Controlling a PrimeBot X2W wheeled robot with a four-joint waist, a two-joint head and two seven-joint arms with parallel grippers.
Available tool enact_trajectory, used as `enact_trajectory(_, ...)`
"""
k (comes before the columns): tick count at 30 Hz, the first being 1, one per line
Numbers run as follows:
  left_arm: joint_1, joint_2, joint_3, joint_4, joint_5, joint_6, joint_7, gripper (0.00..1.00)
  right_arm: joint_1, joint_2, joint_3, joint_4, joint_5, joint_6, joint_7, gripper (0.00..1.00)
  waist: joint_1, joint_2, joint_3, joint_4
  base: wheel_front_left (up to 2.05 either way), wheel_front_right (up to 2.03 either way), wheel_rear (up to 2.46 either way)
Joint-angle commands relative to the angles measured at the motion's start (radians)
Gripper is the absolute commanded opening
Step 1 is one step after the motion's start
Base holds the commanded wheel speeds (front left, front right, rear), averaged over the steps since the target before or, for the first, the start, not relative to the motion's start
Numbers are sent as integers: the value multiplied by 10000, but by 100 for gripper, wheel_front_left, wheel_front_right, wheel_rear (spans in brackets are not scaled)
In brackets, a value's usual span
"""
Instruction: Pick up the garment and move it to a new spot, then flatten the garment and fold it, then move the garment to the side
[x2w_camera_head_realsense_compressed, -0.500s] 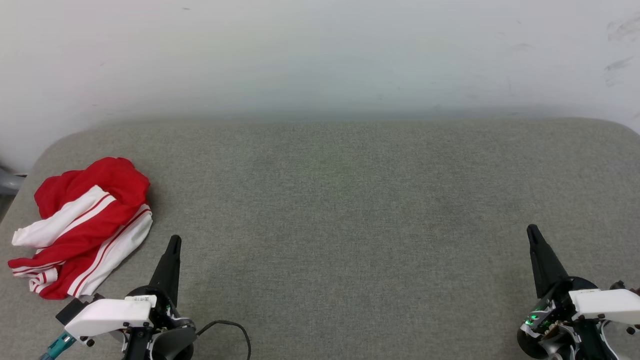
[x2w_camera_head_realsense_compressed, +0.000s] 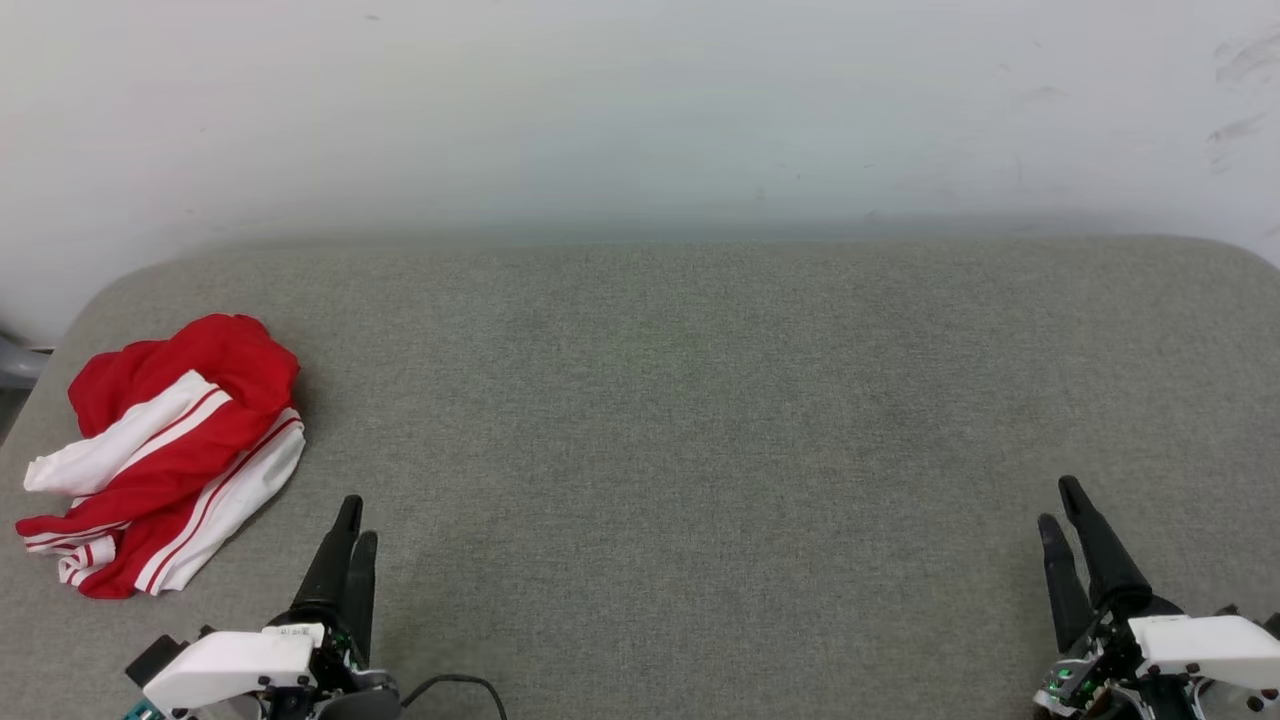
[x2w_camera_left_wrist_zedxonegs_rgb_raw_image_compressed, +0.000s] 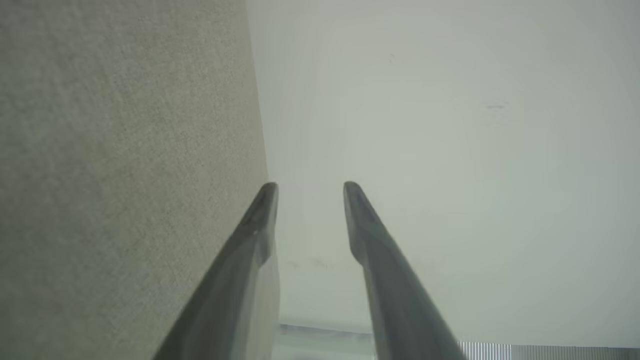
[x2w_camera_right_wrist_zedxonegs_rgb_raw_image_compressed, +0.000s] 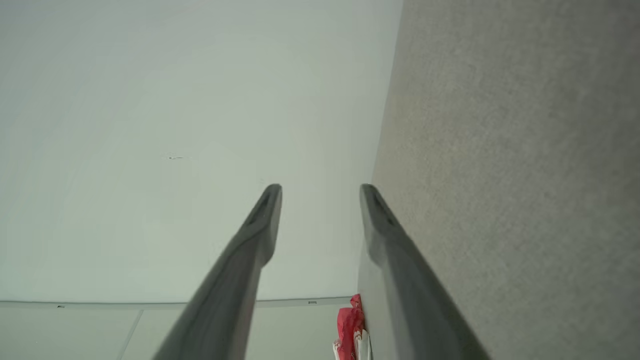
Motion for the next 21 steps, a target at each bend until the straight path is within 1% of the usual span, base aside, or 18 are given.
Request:
enact_trajectory(1,-47,5,-41,-149,59,-1,-107,100,-28,-2,9,-111,-102,0,-108,100,0,0,3,0,0,0,0)
enact_trajectory(6,14,6,-34,-317,436,-3,-365,100,63,-1,-49,-228,-544,0,-367,100,0,0,8,-1,0,0,0)
enact_trajectory(11,20,8,68,-525,1286,55,-608,100,124,0,-194,-491,-1473,0,-609,100,0,0,13,2,0,0,0)
enact_trajectory(16,22,10,42,-874,2327,330,-838,100,172,1,-260,-873,-2593,0,-840,100,0,0,23,1,0,0,0)
enact_trajectory(21,75,12,-176,-1196,3594,705,-1055,100,253,1,-216,-1282,-3898,0,-1057,100,0,0,33,-3,0,0,0)
